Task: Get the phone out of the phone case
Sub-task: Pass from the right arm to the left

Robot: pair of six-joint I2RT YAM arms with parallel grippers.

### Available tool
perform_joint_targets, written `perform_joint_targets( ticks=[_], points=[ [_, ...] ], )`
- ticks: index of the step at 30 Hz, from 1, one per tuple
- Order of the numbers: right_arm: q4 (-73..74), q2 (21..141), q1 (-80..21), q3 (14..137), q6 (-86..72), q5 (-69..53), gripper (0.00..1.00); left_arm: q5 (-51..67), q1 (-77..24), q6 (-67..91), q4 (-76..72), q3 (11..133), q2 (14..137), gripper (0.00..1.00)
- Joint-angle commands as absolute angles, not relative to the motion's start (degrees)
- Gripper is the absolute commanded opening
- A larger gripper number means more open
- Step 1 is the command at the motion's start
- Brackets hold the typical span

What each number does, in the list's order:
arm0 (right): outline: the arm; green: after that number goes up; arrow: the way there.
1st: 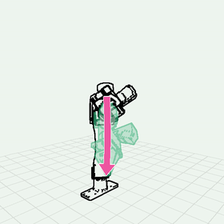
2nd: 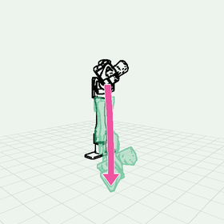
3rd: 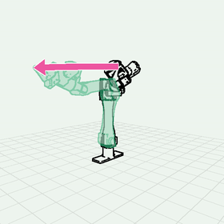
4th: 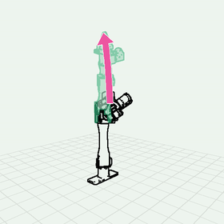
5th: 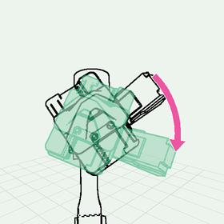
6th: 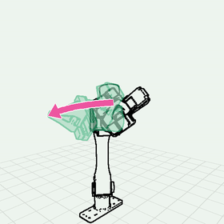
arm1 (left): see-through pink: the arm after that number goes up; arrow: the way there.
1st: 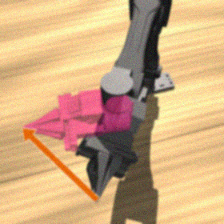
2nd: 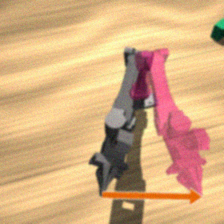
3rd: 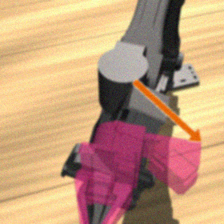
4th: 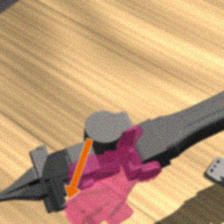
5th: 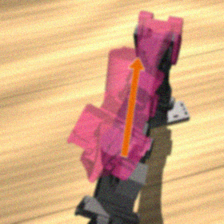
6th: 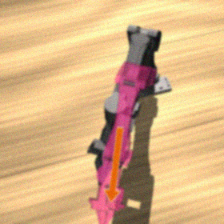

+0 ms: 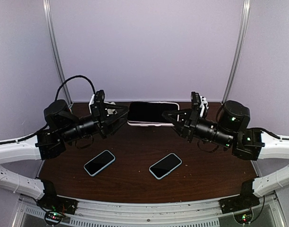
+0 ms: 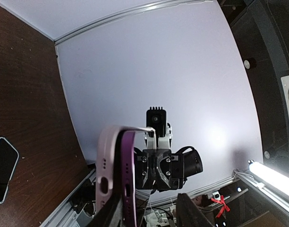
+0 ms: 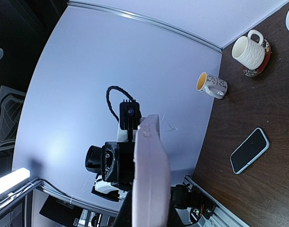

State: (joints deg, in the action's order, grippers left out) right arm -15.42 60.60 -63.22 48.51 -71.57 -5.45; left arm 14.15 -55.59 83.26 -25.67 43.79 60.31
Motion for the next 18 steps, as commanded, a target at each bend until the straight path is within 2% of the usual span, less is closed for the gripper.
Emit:
perform_joint_targets(
  ticks=[1,7,11,18],
  points=[
    [-21.4,61.1,-62.9,52.0,-71.2,-8.2,0.0,15.8,-56.1,82.9,-28.7,46.6,62.1,0.41],
    [-19.7,61.8,-63.0,53.2,-70.3,-10.7,0.0,16.6,-56.2,82.7,-30.1,48.4,64.5,0.4],
    [-19.4,61.9,-62.9,53.6,-69.8,-12.6,0.0,17.4,-56.2,82.4,-30.9,48.8,65.7,0.34],
    [-19.6,62.1,-62.7,53.5,-69.2,-17.1,0.0,17.6,-56.1,81.5,-31.3,48.9,66.0,0.29]
  ],
)
